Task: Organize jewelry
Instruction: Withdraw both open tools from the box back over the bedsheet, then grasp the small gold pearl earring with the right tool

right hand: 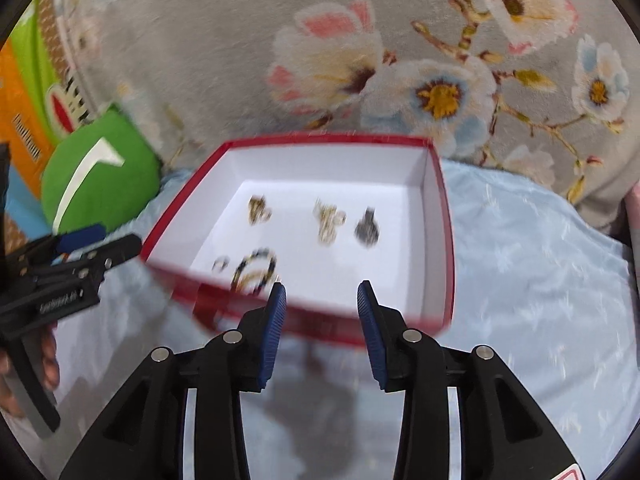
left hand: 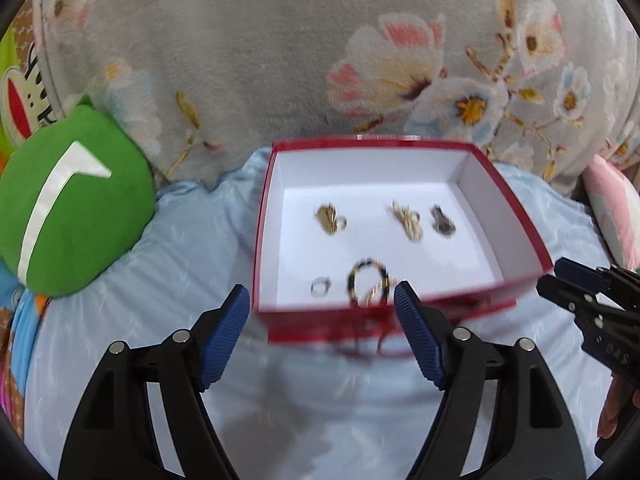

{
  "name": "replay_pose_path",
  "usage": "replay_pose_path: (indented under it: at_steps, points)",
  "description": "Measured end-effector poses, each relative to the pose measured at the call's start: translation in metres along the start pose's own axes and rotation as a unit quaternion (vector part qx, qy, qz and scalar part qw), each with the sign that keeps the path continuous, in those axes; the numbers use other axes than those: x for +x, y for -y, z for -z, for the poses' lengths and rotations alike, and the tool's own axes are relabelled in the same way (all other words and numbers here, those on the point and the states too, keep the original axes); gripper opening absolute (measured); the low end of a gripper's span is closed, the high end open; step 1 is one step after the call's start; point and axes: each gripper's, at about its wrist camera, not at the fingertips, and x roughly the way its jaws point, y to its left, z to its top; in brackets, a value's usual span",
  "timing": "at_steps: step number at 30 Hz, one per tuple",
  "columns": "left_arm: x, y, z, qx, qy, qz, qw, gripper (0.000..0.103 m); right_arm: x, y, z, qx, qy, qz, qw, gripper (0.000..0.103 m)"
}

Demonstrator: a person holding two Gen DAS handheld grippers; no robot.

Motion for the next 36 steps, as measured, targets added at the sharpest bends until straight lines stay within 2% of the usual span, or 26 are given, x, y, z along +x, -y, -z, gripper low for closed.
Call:
replay_pose_path:
  at_steps: [4, 8, 12, 16, 20, 25, 32, 36]
  points:
    - [-0.022, -0.007, 0.050, -0.007, -0.023, 0.001, 0.9997, 0.072, -0.016, -0.027, 0.060, -0.027, -0.036, -0.009, 0.999, 0.039]
    - [-0.033, -0.017, 0.099, -0.018, -0.058, 0.002, 0.9982, 0.072, -0.015, -0.055, 0.106, -0.039, -0.074, -0.039, 0.996, 0.039]
    - [-0.041, -0.027, 0.138, -0.043, -0.087, 0.005, 0.9953, 0.072, -0.006, -0.074, 0.127, -0.044, -0.088, -0.048, 0.994, 0.039]
    - [-0.046, -0.029, 0.161, -0.055, -0.103, 0.012, 0.9931, 0.072, 0.003, -0.083, 0.132, -0.043, -0.091, -0.045, 0.994, 0.032]
    - [-0.051, -0.026, 0.171, -0.060, -0.108, 0.021, 0.9922, 0.072, 0.011, -0.085, 0.133, -0.036, -0.101, -0.045, 0.993, 0.019]
    - [-0.054, -0.021, 0.176, -0.054, -0.107, 0.023, 0.9925, 0.072, 0.014, -0.086, 0.133, -0.032, -0.106, -0.043, 0.993, 0.016]
    - [-0.052, -0.016, 0.177, -0.055, -0.111, 0.032, 0.9918, 0.072, 0.016, -0.084, 0.139, -0.024, -0.114, -0.041, 0.992, 0.001]
    - [-0.046, -0.010, 0.175, -0.050, -0.115, 0.039, 0.9913, 0.072, 0.012, -0.077, 0.139, -0.011, -0.110, -0.039, 0.993, 0.000]
